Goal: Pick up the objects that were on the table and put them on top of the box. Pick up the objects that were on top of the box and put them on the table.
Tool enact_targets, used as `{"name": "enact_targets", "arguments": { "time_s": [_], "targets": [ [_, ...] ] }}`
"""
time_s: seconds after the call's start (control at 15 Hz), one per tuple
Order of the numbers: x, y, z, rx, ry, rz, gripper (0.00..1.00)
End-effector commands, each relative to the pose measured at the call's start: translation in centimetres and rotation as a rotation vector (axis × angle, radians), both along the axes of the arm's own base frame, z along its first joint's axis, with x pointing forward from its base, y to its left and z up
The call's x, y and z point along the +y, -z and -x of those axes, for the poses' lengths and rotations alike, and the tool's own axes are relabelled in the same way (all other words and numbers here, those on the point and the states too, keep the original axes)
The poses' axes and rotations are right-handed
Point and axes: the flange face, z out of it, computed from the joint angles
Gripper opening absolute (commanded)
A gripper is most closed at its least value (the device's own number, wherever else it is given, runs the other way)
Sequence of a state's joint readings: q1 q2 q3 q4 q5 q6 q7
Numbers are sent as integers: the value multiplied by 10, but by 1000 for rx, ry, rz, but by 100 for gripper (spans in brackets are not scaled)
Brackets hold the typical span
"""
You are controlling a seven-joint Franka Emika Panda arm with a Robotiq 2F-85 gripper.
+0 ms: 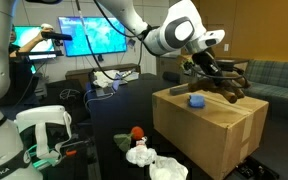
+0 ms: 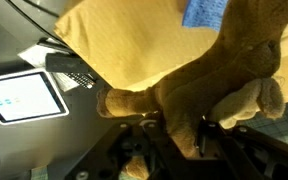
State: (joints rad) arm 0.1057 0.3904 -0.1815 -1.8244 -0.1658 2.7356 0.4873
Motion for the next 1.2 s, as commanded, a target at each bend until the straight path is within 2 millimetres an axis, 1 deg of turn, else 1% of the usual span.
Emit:
{"name": "enact_targets", "arguments": {
  "time_s": [0.0,0.27,0.33,0.53,0.6,0.67,0.73,0.8,0.93,1.0,1.13],
  "targets": [
    [25,13,-46,-95,50,24,5],
    [50,40,-80,-147,103,67,5],
    [52,45,-87,-146,116,77,5],
    [62,64,-102,-143,129,113,5],
    [62,65,-105,-136,131,123,19],
    [64,69,-107,-131,136,134,46],
    [63,70,-108,-121,137,146,47],
    [64,71,-109,-115,141,155,53],
    [62,67,-110,-97,142,162,67],
    [61,63,-110,-102,145,163,77],
    [62,47,-108,-115,144,165,92]
  ]
}}
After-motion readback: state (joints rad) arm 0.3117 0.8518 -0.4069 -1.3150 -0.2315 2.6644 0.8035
